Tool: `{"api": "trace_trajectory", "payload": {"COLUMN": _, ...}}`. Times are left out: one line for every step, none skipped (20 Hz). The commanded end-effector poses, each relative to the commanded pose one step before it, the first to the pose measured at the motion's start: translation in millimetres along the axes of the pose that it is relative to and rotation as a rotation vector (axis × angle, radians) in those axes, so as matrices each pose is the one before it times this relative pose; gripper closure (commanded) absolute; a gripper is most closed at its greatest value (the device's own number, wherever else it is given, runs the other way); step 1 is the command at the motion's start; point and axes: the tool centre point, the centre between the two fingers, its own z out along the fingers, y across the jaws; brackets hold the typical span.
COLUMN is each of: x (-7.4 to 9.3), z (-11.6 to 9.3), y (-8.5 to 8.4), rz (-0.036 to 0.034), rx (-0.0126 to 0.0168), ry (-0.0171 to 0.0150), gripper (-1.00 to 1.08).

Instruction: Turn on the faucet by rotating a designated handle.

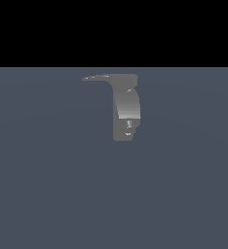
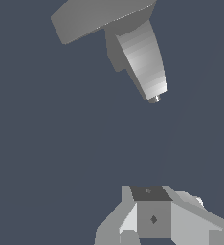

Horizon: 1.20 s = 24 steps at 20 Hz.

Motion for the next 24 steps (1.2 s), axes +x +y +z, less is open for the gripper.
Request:
{"api": "trace_trajectory", "payload": {"x": 6.84, "z": 7.46, "y": -12.84, "rz": 0.05290, "rx": 0.00165, "ry": 0.00122, "gripper": 1.08}}
{"api": "trace_trajectory", "payload": {"x": 2.72, "z": 2.90, "y": -5.05, "rz": 0.02057, "rx": 0.00040, "ry": 0.00051, "gripper": 1.08}}
{"api": "trace_trajectory", "payload": {"x": 2.73, "z": 2.90, "y": -5.05, "rz": 0.02056, "rx": 0.00040, "ry": 0.00051, "gripper": 1.08}}
{"api": "trace_trajectory", "payload": {"x": 2.73, "z": 2.89, "y": -5.04, "rz": 0.02054, "rx": 0.00040, "ry": 0.00051, "gripper": 1.08}}
{"api": "trace_trajectory", "payload": {"x": 2.74, "z": 2.89, "y": -5.04, "rz": 0.02052, "rx": 0.00040, "ry": 0.00051, "gripper": 1.08}}
{"api": "trace_trajectory", "payload": {"x": 2.74, "z": 2.88, "y": -5.03, "rz": 0.02050, "rx": 0.00039, "ry": 0.00051, "gripper": 1.08}}
{"api": "trace_trajectory", "payload": {"x": 2.74, "z": 2.88, "y": -5.02, "rz": 0.02046, "rx": 0.00039, "ry": 0.00052, "gripper": 1.08}}
{"api": "trace_trajectory", "payload": {"x": 2.75, "z": 2.87, "y": -5.00, "rz": 0.02044, "rx": 0.00039, "ry": 0.00052, "gripper": 1.08}}
{"api": "trace_trajectory", "payload": {"x": 2.76, "z": 2.86, "y": -4.99, "rz": 0.02040, "rx": 0.00038, "ry": 0.00053, "gripper": 1.08}}
{"api": "trace_trajectory", "payload": {"x": 2.76, "z": 2.85, "y": -4.98, "rz": 0.02036, "rx": 0.00037, "ry": 0.00053, "gripper": 1.08}}
{"api": "trace_trajectory", "payload": {"x": 2.76, "z": 2.84, "y": -4.97, "rz": 0.02032, "rx": 0.00036, "ry": 0.00054, "gripper": 1.08}}
{"api": "trace_trajectory", "payload": {"x": 2.77, "z": 2.83, "y": -4.95, "rz": 0.02030, "rx": 0.00035, "ry": 0.00055, "gripper": 1.08}}
{"api": "trace_trajectory", "payload": {"x": 2.77, "z": 2.82, "y": -4.94, "rz": 0.02024, "rx": 0.00034, "ry": 0.00056, "gripper": 1.08}}
{"api": "trace_trajectory", "payload": {"x": 2.77, "z": 2.82, "y": -4.92, "rz": 0.02022, "rx": 0.00033, "ry": 0.00057, "gripper": 1.08}}
{"api": "trace_trajectory", "payload": {"x": 2.77, "z": 2.81, "y": -4.91, "rz": 0.02017, "rx": 0.00031, "ry": 0.00058, "gripper": 1.08}}
{"api": "trace_trajectory", "payload": {"x": 2.79, "z": 2.80, "y": -4.89, "rz": 0.02016, "rx": 0.00030, "ry": 0.00060, "gripper": 1.08}}
{"api": "trace_trajectory", "payload": {"x": 2.79, "z": 2.80, "y": -4.88, "rz": 0.02012, "rx": 0.00028, "ry": 0.00061, "gripper": 1.08}}
{"api": "trace_trajectory", "payload": {"x": 2.80, "z": 2.79, "y": -4.87, "rz": 0.02012, "rx": 0.00026, "ry": 0.00063, "gripper": 1.08}}
{"api": "trace_trajectory", "payload": {"x": 2.81, "z": 2.79, "y": -4.87, "rz": 0.02011, "rx": 0.00024, "ry": 0.00065, "gripper": 1.08}}
{"api": "trace_trajectory", "payload": {"x": 2.82, "z": 2.79, "y": -4.86, "rz": 0.02012, "rx": 0.00022, "ry": 0.00067, "gripper": 1.08}}
{"api": "trace_trajectory", "payload": {"x": 2.83, "z": 2.79, "y": -4.86, "rz": 0.02013, "rx": 0.00020, "ry": 0.00069, "gripper": 1.08}}
{"api": "trace_trajectory", "payload": {"x": 2.85, "z": 2.80, "y": -4.86, "rz": 0.02018, "rx": 0.00018, "ry": 0.00072, "gripper": 1.08}}
{"api": "trace_trajectory", "payload": {"x": 2.86, "z": 2.80, "y": -4.87, "rz": 0.02022, "rx": 0.00015, "ry": 0.00075, "gripper": 1.08}}
{"api": "trace_trajectory", "payload": {"x": 2.88, "z": 2.81, "y": -4.88, "rz": 0.02029, "rx": 0.00013, "ry": 0.00078, "gripper": 1.08}}
